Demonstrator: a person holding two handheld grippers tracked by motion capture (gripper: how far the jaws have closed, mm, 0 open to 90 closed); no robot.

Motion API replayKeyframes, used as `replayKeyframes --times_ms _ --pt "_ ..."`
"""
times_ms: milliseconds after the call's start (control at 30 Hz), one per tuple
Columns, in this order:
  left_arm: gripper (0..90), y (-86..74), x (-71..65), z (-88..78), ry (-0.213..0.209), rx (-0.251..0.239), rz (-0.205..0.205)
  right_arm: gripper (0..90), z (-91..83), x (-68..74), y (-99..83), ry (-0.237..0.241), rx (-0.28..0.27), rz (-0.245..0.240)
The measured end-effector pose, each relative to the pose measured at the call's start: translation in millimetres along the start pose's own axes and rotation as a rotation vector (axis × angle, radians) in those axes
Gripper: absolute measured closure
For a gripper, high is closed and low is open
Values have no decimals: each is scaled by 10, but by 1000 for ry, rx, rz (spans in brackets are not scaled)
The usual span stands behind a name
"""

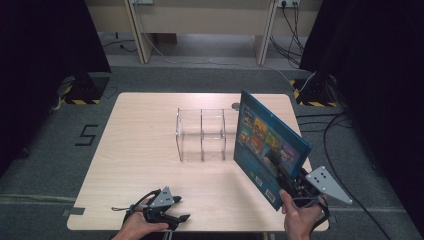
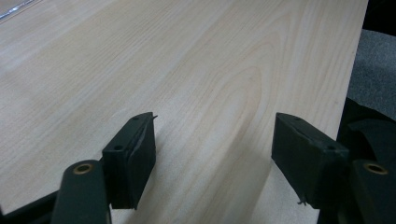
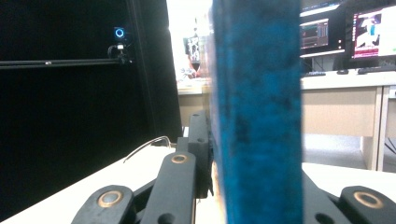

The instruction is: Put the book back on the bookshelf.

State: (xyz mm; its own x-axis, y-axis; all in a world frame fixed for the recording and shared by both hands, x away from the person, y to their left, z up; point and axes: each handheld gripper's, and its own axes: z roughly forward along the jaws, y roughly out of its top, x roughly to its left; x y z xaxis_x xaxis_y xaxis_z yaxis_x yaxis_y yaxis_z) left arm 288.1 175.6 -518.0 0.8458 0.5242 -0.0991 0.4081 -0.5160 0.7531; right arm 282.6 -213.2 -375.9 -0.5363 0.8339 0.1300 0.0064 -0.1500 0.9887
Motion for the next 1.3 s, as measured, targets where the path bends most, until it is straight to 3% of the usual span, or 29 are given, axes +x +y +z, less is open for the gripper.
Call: replayKeyframes --times_ms 133,367,533,1300 --pt "264 2 -2 4 25 14 26 811 116 -14 30 -12 -4 -13" --pt "214 5 24 -2 45 21 21 811 287 -61 33 -23 -3 17" --pt "200 6 64 -24 93 25 34 809 396 -88 27 -27 -6 27" --pt "196 5 68 -27 92 31 38 806 870 -183 -20 -91 -8 19"
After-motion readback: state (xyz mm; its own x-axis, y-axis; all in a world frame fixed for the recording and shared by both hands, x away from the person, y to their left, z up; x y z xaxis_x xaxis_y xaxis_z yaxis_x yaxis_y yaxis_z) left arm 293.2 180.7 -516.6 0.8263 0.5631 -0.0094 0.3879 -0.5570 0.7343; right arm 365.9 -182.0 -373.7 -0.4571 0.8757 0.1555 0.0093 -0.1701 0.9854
